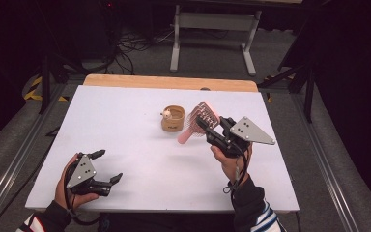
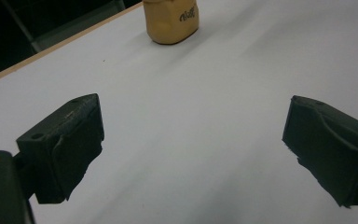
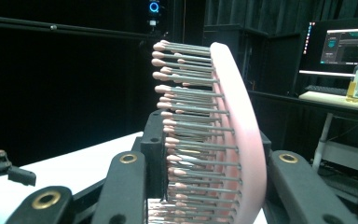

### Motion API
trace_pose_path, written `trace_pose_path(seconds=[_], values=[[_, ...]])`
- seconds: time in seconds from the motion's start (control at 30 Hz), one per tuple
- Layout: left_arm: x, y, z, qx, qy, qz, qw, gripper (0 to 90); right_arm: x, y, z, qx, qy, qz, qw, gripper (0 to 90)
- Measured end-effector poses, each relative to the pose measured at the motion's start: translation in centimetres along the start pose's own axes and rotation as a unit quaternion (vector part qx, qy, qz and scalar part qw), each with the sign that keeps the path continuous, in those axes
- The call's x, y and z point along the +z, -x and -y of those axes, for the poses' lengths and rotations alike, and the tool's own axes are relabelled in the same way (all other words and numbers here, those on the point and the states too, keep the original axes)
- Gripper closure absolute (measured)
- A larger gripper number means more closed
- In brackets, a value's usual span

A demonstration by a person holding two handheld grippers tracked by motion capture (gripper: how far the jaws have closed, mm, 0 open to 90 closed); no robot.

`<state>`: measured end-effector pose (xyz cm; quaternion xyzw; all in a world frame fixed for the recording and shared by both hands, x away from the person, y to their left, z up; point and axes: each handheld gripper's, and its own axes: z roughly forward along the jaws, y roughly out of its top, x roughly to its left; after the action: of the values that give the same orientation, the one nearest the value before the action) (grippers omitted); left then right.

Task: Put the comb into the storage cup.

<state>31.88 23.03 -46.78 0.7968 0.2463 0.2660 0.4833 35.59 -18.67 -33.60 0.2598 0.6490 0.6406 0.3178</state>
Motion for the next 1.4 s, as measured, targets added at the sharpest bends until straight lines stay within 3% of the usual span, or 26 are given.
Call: trace_pose_path(seconds=[0.6, 0.87, 1.4], values=[[0.1, -0.3, 0.1, -0.011, 0.002, -0.002, 0.9999, 5.9, 1.1, 0.7, -2.2, -0.003, 0.015, 0.005, 0.9999, 63.2], [0.2, -0.2, 0.1, -0.009, -0.001, 0.0, 1.0, 5.6, 2.2, 1.0, -3.2, -0.017, 0.012, 0.012, 0.9997, 63.3], [0.4, 0.0, 0.1, -0.005, -0.004, 0.003, 1.0, 5.6, 4.1, 1.8, -3.3, -0.005, 0.012, 0.032, 0.9994, 63.3]])
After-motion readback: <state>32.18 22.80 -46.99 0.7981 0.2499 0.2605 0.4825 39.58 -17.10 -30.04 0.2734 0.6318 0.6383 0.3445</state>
